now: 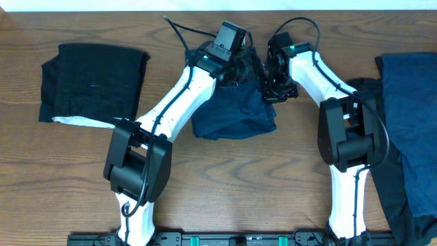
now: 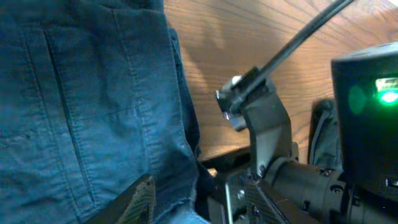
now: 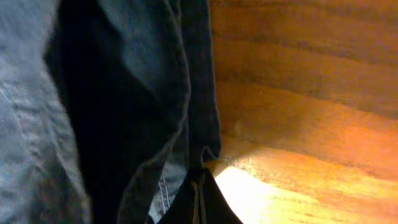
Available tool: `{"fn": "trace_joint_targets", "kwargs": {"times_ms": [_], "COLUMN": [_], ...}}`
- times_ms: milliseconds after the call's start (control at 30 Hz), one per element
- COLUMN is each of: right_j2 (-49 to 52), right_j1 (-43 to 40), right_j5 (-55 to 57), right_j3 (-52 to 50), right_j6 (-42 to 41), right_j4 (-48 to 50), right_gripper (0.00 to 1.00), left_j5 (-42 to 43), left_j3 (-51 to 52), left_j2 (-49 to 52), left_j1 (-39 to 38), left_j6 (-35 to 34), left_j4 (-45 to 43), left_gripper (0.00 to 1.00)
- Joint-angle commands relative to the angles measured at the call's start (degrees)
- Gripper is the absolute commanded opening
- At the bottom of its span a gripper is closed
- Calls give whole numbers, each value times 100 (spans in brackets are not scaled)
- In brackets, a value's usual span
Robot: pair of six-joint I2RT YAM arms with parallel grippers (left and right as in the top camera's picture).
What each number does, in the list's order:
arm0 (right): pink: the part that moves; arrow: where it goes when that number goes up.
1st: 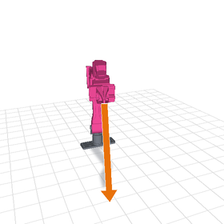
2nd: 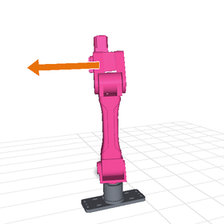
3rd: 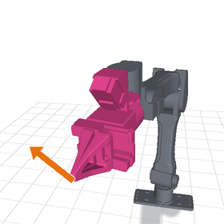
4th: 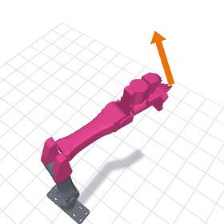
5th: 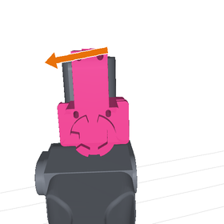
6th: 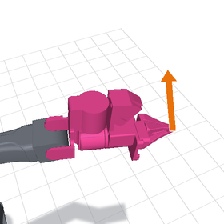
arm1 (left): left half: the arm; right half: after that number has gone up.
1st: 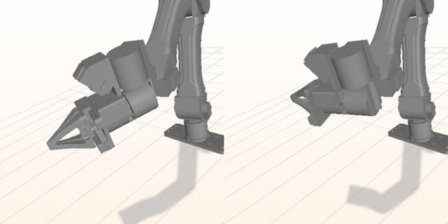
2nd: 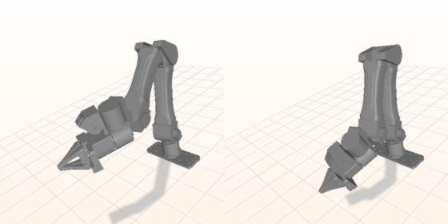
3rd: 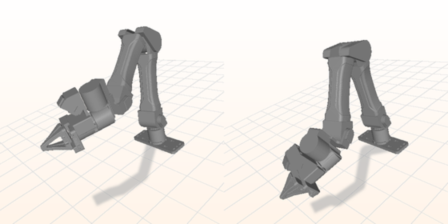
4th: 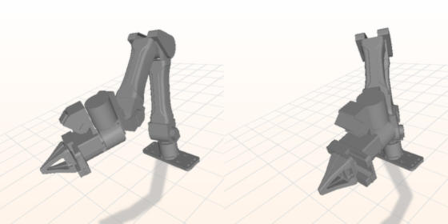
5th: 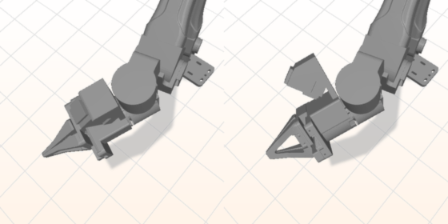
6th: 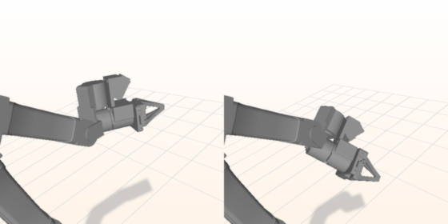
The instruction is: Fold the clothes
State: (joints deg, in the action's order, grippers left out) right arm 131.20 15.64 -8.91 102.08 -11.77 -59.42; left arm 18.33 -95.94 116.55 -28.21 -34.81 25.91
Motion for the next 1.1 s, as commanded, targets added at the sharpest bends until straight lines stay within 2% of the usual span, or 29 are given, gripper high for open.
{"fn": "trace_joint_targets", "kwargs": {"times_ms": [0,67,133,267,333,367,500,667,833,1067], "right_j2": [-94,-199,-332,-645,-748,-752,-686,-586,-472,-452], "right_j1": [-203,-317,-382,-411,-391,-382,-339,-321,-313,-304], "right_j5": [-72,-210,-323,-389,-601,-754,-1827,-1899,-2448,-2516], "right_j3": [461,850,1154,1530,1532,1532,1460,1165,780,-468], "right_j6": [166,299,402,417,420,448,1001,1036,1322,1335], "right_j4": [-341,-706,-990,-1353,-1329,-1316,-1200,-868,-802,-136], "right_gripper": [1,1,1,1,1,1,1,1,1,1], "left_j5": [118,116,46,-796,-1067,-1130,-1147,-1156,-1154,-1154], "left_j3": [-149,-149,-146,-96,-22,22,63,63,63,63], "left_j2": [-330,-363,-348,-282,-236,-201,11,190,391,592], "left_j1": [229,306,365,422,426,431,431,439,442,442], "left_j6": [426,678,905,975,977,1005,1255,1346,1381,1379], "left_j4": [17,138,339,903,977,968,960,894,745,560], "left_gripper": [48,47,38,18,19,15,15,15,15,15]}}
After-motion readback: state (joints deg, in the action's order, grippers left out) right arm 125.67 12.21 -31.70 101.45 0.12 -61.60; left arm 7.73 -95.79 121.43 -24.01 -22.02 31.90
